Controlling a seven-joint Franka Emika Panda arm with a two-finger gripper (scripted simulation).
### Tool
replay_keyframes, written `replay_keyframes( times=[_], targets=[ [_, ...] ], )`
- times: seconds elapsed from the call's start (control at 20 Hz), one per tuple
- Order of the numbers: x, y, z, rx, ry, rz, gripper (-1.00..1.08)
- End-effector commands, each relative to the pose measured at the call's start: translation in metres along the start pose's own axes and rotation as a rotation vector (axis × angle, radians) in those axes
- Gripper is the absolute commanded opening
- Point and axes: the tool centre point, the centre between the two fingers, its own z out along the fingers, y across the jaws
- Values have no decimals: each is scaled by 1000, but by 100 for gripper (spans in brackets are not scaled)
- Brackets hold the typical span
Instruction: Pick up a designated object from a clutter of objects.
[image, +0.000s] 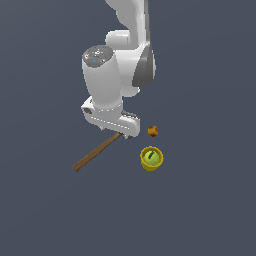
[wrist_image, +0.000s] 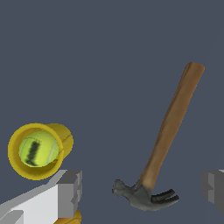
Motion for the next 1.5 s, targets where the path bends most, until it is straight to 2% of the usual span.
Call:
replay_keyframes(
  times=[0.0, 0.35, 0.7, 0.95, 1.45],
  targets=[
    [1, 19, 25, -3, 2, 97, 100],
    [-6, 70, 85, -17, 11, 338, 100],
    [-16, 103, 118, -32, 20, 484, 100],
    [-20, 113, 127, -38, 23, 529, 100],
    [-21, 114, 142, -38, 22, 529, 100]
  ],
)
